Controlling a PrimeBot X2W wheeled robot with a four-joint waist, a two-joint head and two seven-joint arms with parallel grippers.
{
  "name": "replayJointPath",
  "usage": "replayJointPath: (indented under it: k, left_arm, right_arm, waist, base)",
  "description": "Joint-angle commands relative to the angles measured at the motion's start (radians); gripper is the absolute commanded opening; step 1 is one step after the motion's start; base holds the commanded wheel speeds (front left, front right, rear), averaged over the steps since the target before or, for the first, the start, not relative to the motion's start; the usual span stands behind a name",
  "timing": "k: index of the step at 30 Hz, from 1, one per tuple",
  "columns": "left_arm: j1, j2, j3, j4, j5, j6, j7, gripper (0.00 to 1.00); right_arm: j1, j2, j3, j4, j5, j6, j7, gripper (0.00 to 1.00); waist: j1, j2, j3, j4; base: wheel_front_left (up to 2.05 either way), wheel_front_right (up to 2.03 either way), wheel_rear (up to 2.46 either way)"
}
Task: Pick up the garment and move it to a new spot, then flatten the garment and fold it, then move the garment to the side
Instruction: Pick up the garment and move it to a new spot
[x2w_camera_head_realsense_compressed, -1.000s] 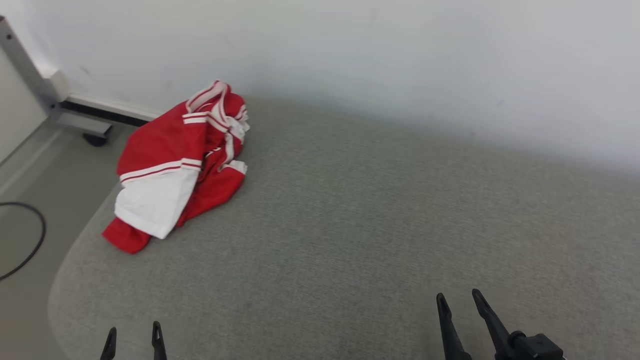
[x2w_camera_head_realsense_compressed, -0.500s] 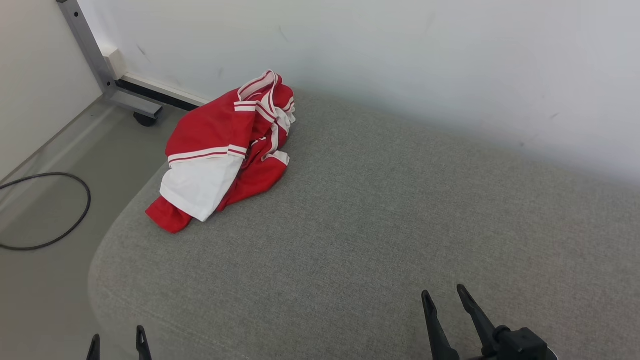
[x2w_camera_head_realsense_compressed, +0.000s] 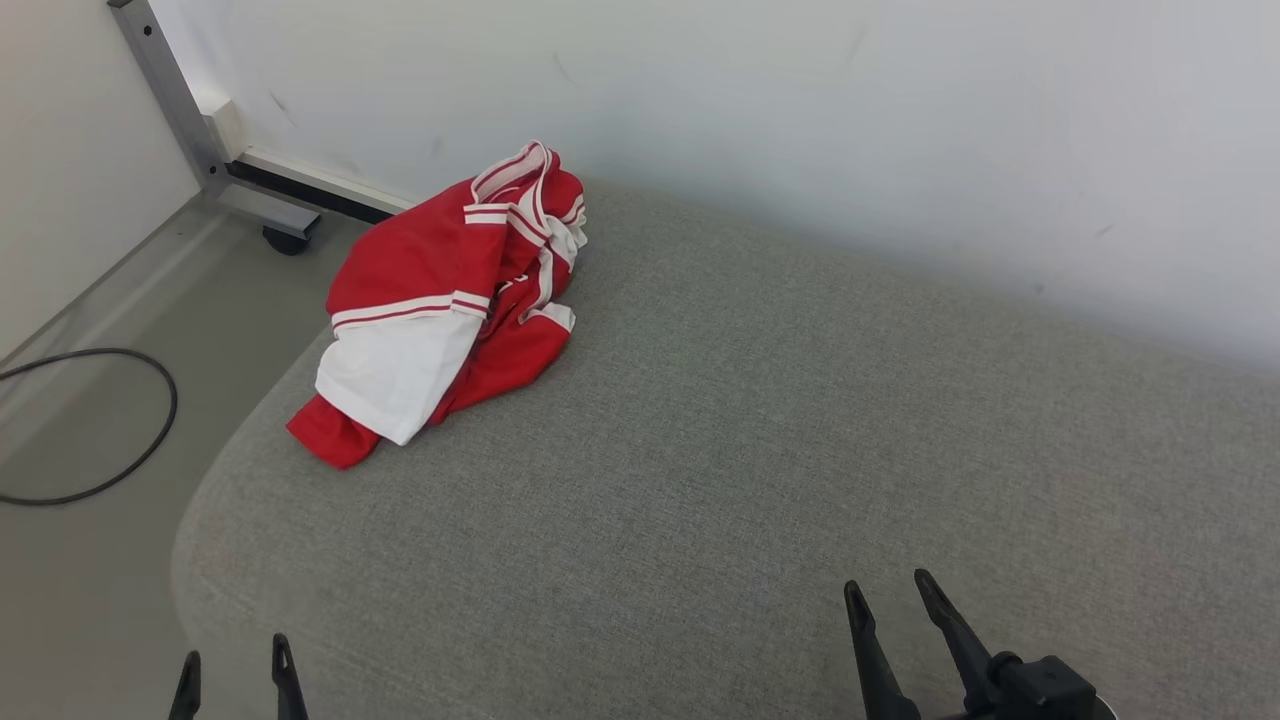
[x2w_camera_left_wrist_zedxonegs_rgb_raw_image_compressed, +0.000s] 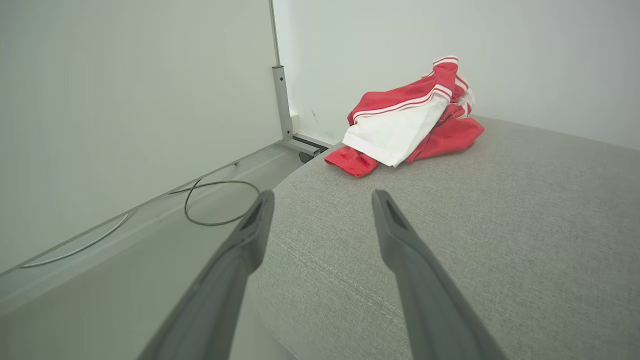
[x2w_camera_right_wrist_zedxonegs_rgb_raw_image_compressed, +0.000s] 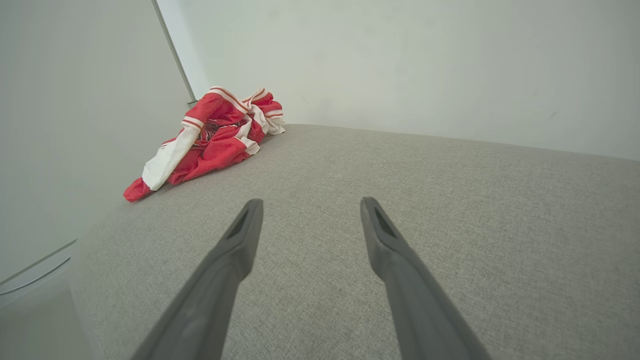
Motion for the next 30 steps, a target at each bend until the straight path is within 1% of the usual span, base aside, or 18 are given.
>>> replayJointPath:
  k: [1, 3, 6, 11, 12, 13, 16, 18, 19, 22, 24, 26, 30]
  left_arm:
    - [-0.026, -0.001, 0.002, 0.008, 0.003, -0.010, -0.004, 1.00]
    - [-0.051, -0.001, 0.009, 0.021, 0.002, -0.026, -0.004, 1.00]
    - [-0.104, -0.002, 0.027, 0.038, -0.007, -0.047, -0.004, 1.00]
    - [-0.225, 0.004, 0.075, 0.071, -0.005, -0.095, -0.004, 1.00]
    - [-0.252, 0.006, 0.087, 0.075, -0.008, -0.102, -0.004, 1.00]
    - [-0.252, 0.006, 0.087, 0.075, -0.008, -0.102, -0.004, 1.00]
    - [-0.340, 0.025, 0.116, 0.099, -0.017, -0.125, -0.003, 1.00]
    - [-0.407, 0.050, 0.135, 0.116, -0.026, -0.137, -0.004, 1.00]
    - [-0.474, 0.071, 0.153, 0.140, -0.045, -0.146, -0.004, 1.00]
    - [-0.569, 0.104, 0.162, 0.185, -0.064, -0.153, -0.003, 1.00]
    - [-0.630, 0.139, 0.157, 0.220, -0.075, -0.157, -0.004, 1.00]
    - [-0.689, 0.165, 0.155, 0.267, -0.106, -0.159, -0.004, 1.00]
    - [-0.787, 0.235, 0.116, 0.377, -0.182, -0.157, -0.003, 1.00]
  right_arm:
    - [0.013, 0.000, -0.006, -0.006, -0.006, -0.002, -0.001, 1.00]
    - [0.018, 0.000, -0.012, -0.011, -0.004, -0.002, -0.001, 1.00]
    - [0.005, 0.000, -0.011, -0.016, -0.014, -0.002, -0.001, 1.00]
    - [-0.024, 0.000, -0.008, -0.019, -0.026, -0.002, -0.001, 1.00]
    - [-0.032, -0.001, -0.006, -0.021, -0.031, -0.002, -0.001, 1.00]
    - [-0.032, -0.001, -0.006, -0.021, -0.031, -0.002, -0.001, 1.00]
    - [-0.053, -0.001, -0.013, -0.026, -0.040, -0.002, -0.001, 1.00]
    - [-0.071, -0.001, -0.022, -0.033, -0.046, -0.002, -0.001, 1.00]
    - [-0.088, 0.000, -0.028, -0.036, -0.051, -0.002, -0.001, 1.00]
    - [-0.110, 0.000, -0.038, -0.043, -0.058, -0.002, -0.001, 1.00]
    - [-0.125, 0.000, -0.039, -0.047, -0.062, -0.002, -0.001, 1.00]
    - [-0.138, 0.000, -0.039, -0.052, -0.064, -0.002, -0.001, 1.00]
    - [-0.163, 0.000, -0.039, -0.063, -0.067, -0.002, -0.001, 1.00]
  waist:
    - [0.0000, 0.0000, -0.001, -0.004]
    - [0.0000, 0.0000, 0.001, -0.012]
    - [0.0000, 0.0000, 0.021, -0.047]
    - [0.0000, 0.0000, 0.069, -0.122]
    - [0.0000, 0.0000, 0.081, -0.140]
    - [0.0000, 0.0000, 0.081, -0.140]
    - [0.0000, 0.0000, 0.120, -0.191]
    - [0.0000, 0.0000, 0.149, -0.222]
    - [0.0000, 0.0000, 0.178, -0.251]
    - [0.0000, 0.0000, 0.219, -0.288]
    - [0.0000, 0.0000, 0.243, -0.311]
    - [0.0000, 0.0000, 0.263, -0.332]
    - [0.0000, 0.0000, 0.298, -0.368]
  base:
    - [0.00, 0.00, 0.00]
    - [0.00, 0.00, 0.00]
    - [0.00, 0.00, 0.00]
    - [0.00, 0.00, 0.00]
    - [0.00, 0.00, 0.00]
    - [0.00, 0.00, 0.00]
    - [0.00, 0.00, 0.00]
    - [0.00, 0.00, 0.00]
    - [0.00, 0.00, 0.00]
    - [0.00, 0.00, 0.00]
    - [0.00, 0.00, 0.00]
    - [0.00, 0.00, 0.00]
    - [0.00, 0.00, 0.00]
